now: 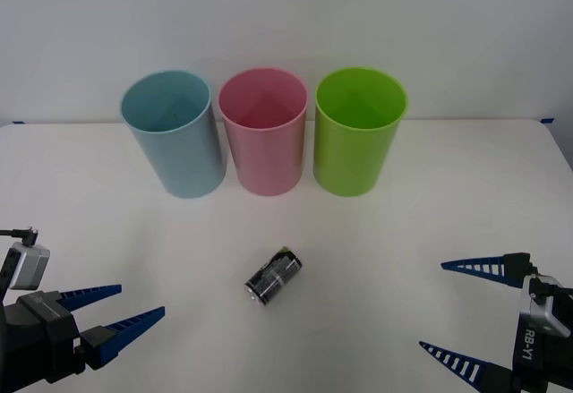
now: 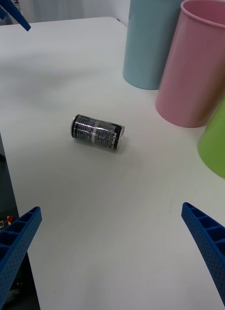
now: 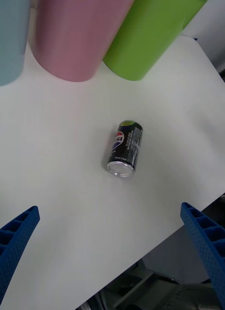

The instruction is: Put cans in the blue bin and PET bottles in the pink bin and trash in the green bin.

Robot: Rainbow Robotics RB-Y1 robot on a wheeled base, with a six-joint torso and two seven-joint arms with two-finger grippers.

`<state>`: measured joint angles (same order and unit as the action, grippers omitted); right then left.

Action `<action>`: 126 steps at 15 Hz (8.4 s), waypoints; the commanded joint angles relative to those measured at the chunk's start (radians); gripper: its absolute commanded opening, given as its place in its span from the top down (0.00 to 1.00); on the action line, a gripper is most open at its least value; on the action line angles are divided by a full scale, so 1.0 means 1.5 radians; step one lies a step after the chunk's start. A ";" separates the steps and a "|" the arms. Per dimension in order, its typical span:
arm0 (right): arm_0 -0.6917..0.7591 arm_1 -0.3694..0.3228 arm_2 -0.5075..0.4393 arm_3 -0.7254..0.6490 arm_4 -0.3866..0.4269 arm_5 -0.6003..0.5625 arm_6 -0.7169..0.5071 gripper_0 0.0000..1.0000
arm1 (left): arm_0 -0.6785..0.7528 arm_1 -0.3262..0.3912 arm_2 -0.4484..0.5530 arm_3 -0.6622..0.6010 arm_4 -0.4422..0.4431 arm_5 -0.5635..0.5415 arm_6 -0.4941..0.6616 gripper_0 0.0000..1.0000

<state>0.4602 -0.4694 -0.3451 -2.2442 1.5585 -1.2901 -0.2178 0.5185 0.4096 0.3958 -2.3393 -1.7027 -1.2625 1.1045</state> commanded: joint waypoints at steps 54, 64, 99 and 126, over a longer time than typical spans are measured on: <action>0.000 0.000 0.000 0.000 0.000 0.000 0.000 0.00 | -0.692 0.481 -0.866 0.118 -0.303 0.309 0.473 0.00; 0.000 0.000 0.000 0.000 0.000 0.000 0.000 0.00 | -0.773 0.343 -0.921 0.227 -0.323 0.238 0.520 0.00; 0.000 0.000 0.000 0.000 0.000 0.000 0.000 0.00 | -0.754 0.124 -0.921 0.428 -0.573 0.168 0.535 0.84; 0.000 0.000 0.000 0.000 0.000 0.000 0.000 0.00 | -0.381 0.183 -0.608 0.340 -0.280 0.522 0.058 1.00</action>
<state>0.4602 -0.4694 -0.3451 -2.2442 1.5585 -1.2901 -0.2178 -0.0745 0.6827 -0.5416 -1.8244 -2.1921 -0.4810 1.2478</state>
